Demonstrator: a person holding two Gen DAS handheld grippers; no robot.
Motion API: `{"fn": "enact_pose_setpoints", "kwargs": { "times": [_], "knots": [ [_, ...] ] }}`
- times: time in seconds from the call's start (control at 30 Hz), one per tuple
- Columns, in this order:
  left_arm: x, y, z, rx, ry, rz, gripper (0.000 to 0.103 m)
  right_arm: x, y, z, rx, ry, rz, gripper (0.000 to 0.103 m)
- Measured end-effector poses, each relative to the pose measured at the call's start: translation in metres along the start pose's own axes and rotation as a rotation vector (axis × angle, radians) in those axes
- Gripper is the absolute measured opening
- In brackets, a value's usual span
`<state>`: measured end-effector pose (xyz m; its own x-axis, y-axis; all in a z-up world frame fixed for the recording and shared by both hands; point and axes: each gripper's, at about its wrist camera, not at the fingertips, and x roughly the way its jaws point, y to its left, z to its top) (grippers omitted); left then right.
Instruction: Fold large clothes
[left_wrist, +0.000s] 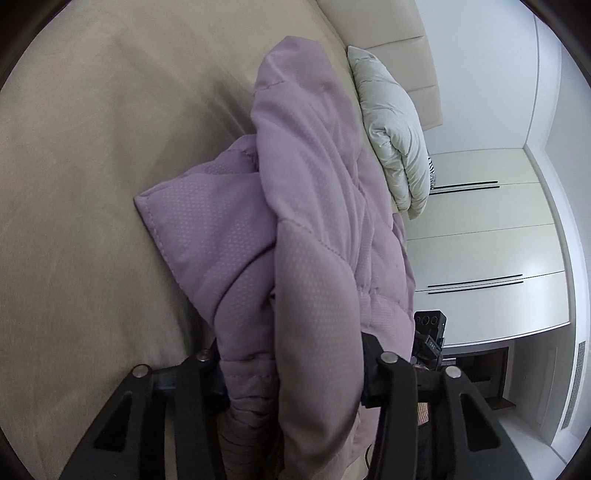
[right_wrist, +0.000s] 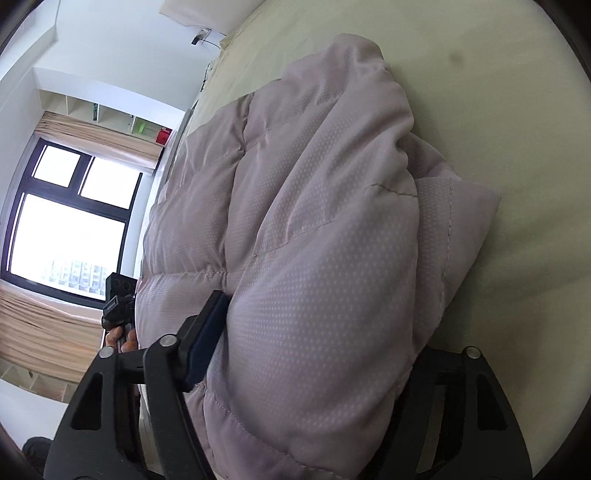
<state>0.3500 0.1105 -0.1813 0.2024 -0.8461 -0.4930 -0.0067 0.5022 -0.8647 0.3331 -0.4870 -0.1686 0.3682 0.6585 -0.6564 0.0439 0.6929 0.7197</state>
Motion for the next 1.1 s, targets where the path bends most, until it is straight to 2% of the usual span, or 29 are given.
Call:
{"fn": "enact_pose_setpoints", "kwargs": {
  "times": [0.03,0.07,0.17,0.4,0.57,0.77,0.83,0.97,1.0,1.03,1.1],
  "knots": [
    [-0.003,-0.003,-0.003,0.007,-0.008,-0.006,0.042,-0.006,0.003,-0.003,-0.007,-0.019,0.01,0.048],
    [-0.005,-0.008,-0.006,0.018,-0.014,-0.005,0.04,-0.012,0.006,-0.006,-0.014,-0.041,0.019,0.043],
    [-0.014,-0.02,-0.016,0.041,-0.03,-0.017,0.036,-0.025,0.021,-0.019,-0.026,-0.096,0.007,0.036],
    [-0.064,-0.041,-0.058,0.085,-0.09,-0.086,0.034,-0.061,0.071,-0.064,-0.078,-0.179,0.031,0.032],
    [-0.113,-0.037,-0.096,0.091,-0.12,-0.116,0.034,-0.083,0.106,-0.105,-0.095,-0.223,0.078,0.031],
    [-0.161,-0.026,-0.139,0.102,-0.155,-0.13,0.034,-0.084,0.147,-0.157,-0.106,-0.237,0.146,0.031],
    [-0.161,-0.011,-0.144,0.075,-0.143,-0.111,0.035,-0.075,0.143,-0.171,-0.082,-0.224,0.149,0.031],
    [-0.124,0.041,-0.136,-0.041,-0.08,-0.019,0.037,-0.036,0.11,-0.187,0.023,-0.178,0.095,0.031],
    [-0.119,0.052,-0.135,-0.061,-0.078,-0.038,0.039,-0.027,0.097,-0.191,0.057,-0.18,0.077,0.031],
    [-0.116,0.064,-0.134,-0.096,-0.081,-0.086,0.04,-0.022,0.079,-0.194,0.119,-0.191,0.107,0.031],
    [-0.113,0.068,-0.135,-0.091,-0.086,-0.083,0.044,-0.017,0.059,-0.201,0.18,-0.209,0.153,0.031]
  ]
}}
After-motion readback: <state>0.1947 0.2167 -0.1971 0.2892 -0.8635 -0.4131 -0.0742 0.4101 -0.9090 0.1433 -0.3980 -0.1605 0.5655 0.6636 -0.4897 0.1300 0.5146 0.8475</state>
